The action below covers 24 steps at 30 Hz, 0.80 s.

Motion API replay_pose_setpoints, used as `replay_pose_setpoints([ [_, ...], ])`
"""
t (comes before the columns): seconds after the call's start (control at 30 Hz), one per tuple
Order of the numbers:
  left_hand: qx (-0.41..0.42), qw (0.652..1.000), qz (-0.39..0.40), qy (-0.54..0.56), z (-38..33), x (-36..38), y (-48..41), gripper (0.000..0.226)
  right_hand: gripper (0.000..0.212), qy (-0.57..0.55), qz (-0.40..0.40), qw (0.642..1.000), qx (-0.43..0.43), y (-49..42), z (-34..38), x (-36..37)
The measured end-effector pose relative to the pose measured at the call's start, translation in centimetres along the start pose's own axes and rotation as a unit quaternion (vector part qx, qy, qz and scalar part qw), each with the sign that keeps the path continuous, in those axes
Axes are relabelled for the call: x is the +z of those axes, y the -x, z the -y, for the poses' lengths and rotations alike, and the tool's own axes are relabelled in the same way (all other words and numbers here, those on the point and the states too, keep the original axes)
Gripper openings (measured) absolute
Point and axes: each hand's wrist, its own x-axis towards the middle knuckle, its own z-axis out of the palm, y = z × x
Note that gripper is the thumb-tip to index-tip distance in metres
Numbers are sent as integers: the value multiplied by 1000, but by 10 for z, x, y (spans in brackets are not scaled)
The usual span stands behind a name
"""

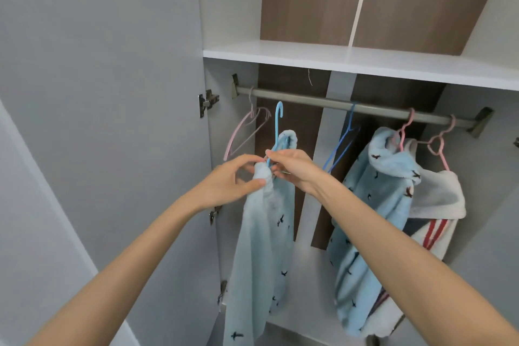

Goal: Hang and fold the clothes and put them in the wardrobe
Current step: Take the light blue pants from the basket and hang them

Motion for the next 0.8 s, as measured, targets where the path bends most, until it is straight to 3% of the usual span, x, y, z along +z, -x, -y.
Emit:
replay_pose_setpoints([
  [0.13, -3, 999, -12, 38, 16, -10, -33, 39, 25, 2, -29, 1000, -2, -36, 11, 4],
  [0.4, 18, 997, -71, -27, 52, -19, -106, 43, 11, 2, -66, 998, -7, -104, 31, 4],
  [0.8, 17, 994, -104, -6, 92, 0, -217, 43, 13, 9, -57, 998, -5, -209, 35, -24],
])
